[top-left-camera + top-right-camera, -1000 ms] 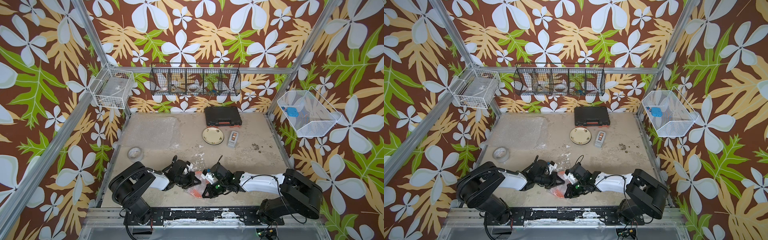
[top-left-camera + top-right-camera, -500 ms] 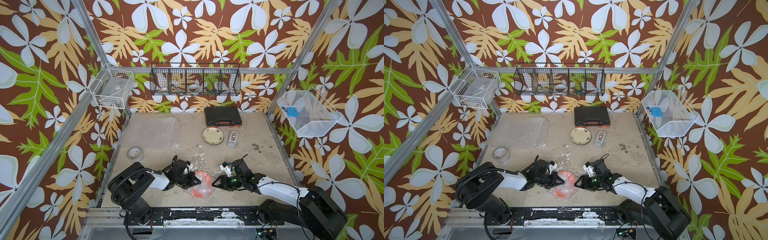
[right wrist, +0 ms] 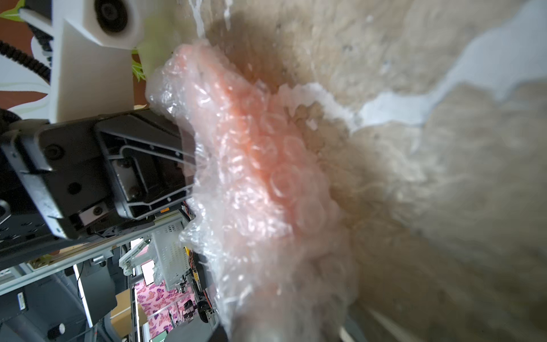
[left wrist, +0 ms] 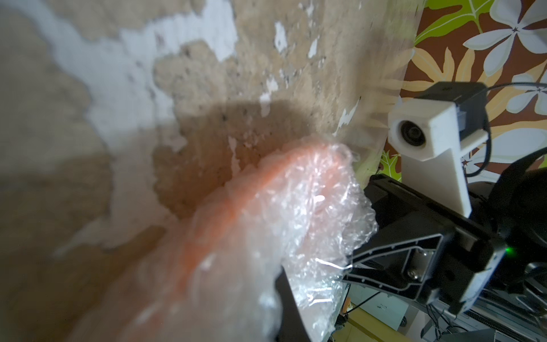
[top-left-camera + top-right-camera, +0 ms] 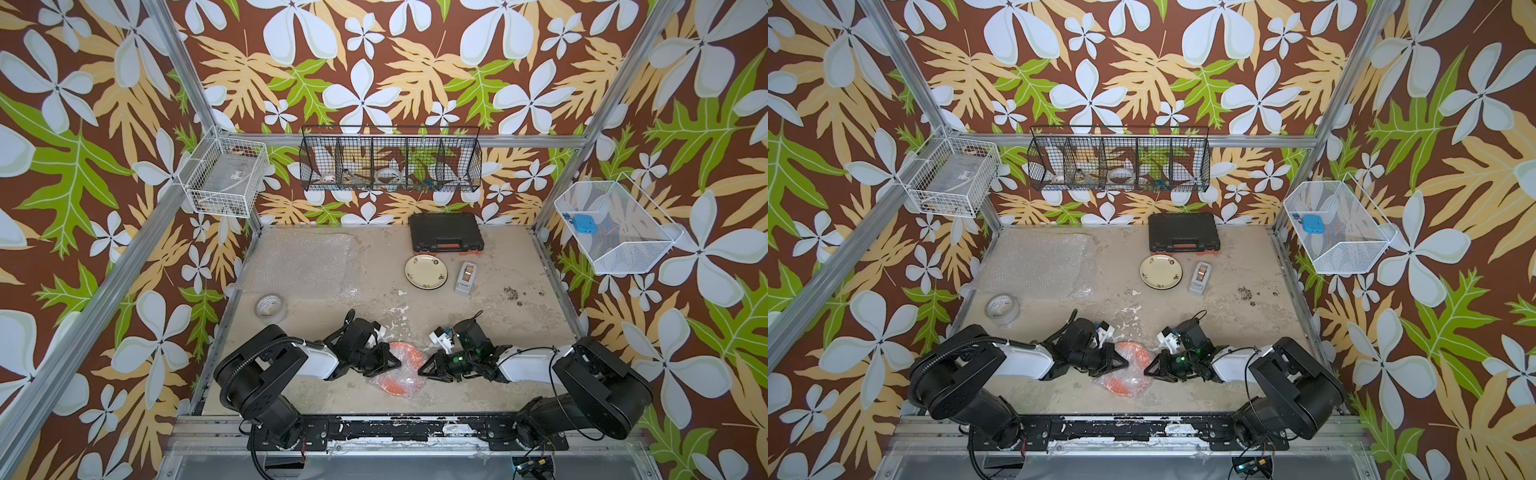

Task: Wrap dinner plates in bubble wrap
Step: Pick up the bubble wrap from the center of the board, then place the bubble wrap at the center of the board.

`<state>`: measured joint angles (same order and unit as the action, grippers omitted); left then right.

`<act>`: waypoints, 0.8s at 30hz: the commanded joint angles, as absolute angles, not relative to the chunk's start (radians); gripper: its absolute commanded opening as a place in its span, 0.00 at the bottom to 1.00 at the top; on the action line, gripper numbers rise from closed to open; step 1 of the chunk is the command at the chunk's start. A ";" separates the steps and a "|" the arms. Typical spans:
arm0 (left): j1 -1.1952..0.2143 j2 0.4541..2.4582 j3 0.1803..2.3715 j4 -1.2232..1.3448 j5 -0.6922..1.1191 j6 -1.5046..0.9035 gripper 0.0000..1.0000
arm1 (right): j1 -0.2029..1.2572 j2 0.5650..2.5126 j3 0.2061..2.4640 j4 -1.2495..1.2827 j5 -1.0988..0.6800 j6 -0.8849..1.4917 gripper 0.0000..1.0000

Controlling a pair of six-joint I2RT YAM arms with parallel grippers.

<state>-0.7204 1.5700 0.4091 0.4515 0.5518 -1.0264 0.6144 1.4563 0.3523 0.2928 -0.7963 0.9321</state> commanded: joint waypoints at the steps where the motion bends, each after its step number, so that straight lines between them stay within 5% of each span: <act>1: -0.716 1.514 0.437 0.220 0.434 -1.000 0.11 | 0.614 1.447 0.385 0.292 -0.768 0.888 0.13; 9: -0.595 1.276 0.668 -0.222 0.271 -0.807 0.43 | 0.587 1.416 0.460 0.188 -0.730 0.836 0.03; 14: -0.419 1.235 0.829 -0.433 0.186 -0.630 0.54 | 0.510 1.426 0.546 0.139 -0.724 0.809 0.02; 24: -0.127 1.404 0.997 -0.497 0.147 -0.394 0.56 | 0.409 1.717 0.999 0.101 -0.682 0.815 0.00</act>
<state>-0.1547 1.3632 0.9646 -0.4591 0.1810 -0.4946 0.4171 1.6463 0.9058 0.1055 -0.7097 0.8181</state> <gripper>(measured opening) 0.560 0.049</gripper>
